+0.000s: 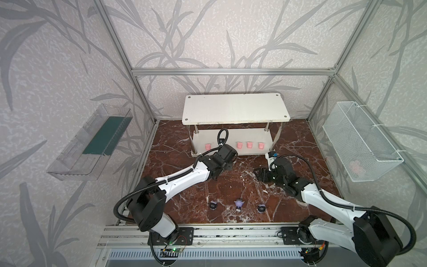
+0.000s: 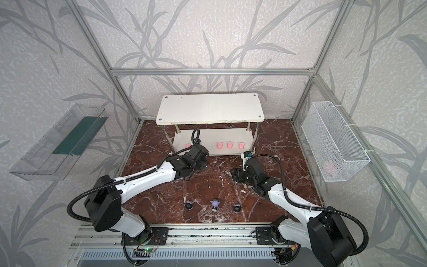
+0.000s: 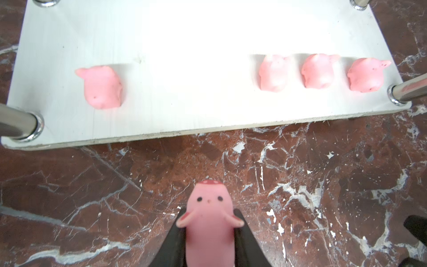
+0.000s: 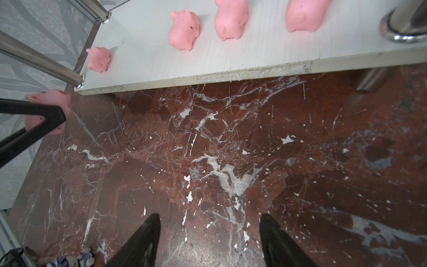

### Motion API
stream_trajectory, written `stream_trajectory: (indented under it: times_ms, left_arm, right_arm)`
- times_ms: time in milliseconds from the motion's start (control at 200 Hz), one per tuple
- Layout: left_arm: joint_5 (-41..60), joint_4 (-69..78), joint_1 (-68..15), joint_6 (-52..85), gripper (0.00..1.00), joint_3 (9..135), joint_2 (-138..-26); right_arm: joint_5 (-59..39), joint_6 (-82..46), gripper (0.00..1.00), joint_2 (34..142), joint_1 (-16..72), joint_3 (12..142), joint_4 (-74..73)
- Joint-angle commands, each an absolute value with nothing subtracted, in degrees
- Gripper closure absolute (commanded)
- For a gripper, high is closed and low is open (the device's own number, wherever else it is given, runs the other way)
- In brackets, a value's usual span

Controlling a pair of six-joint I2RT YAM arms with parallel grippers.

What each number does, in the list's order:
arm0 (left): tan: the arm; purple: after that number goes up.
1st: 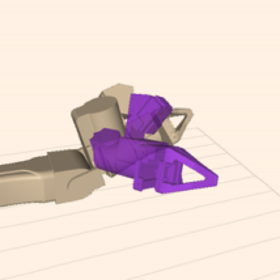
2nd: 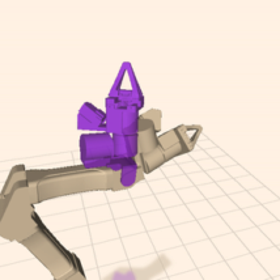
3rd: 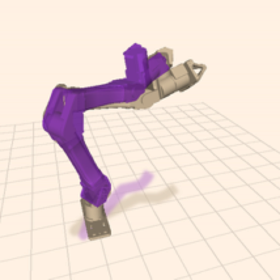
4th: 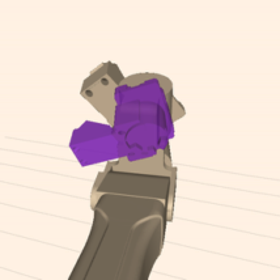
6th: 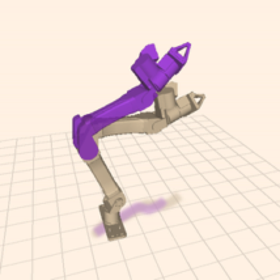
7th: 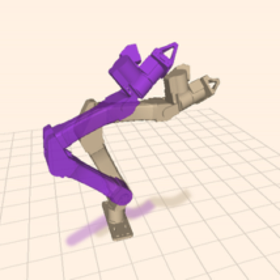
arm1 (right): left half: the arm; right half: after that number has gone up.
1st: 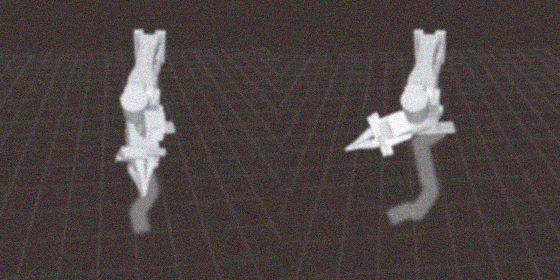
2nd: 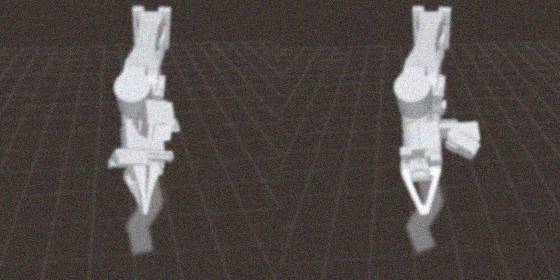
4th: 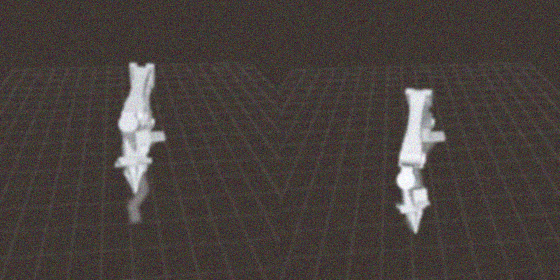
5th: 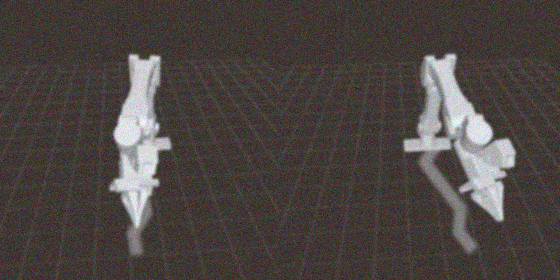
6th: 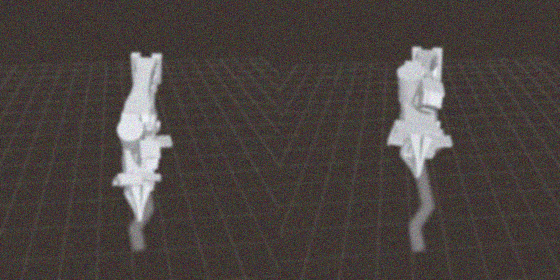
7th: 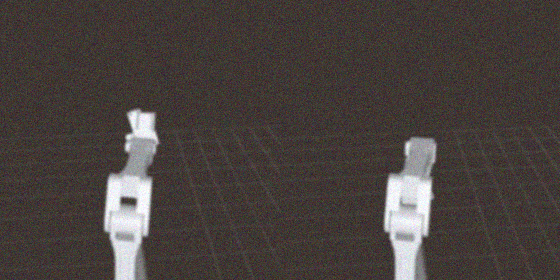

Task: Place and organize the plastic toys onto the shelf
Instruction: 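Carry the pink pig with the left gripper onto the lower shelf and release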

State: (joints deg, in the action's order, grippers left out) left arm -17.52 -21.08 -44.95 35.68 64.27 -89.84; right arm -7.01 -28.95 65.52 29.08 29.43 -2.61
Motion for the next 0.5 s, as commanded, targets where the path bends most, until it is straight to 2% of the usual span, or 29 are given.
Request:
stream_trajectory:
  times_ms: [0, 495]
  left_arm:
    - [-19.1, -19.1, -44.6, 33.9, 0.71, 66.3, -93.2]
    - [-23.6, -9.0, -42.3, 30.9, 0.71, 66.9, -100.2]
  right_arm:
    - [-7.3, -28.7, 0.31, 64.3, 28.6, 28.5, -3.3]
    - [-7.6, -28.2, 0.31, 63.3, 27.3, 28.0, -2.8]
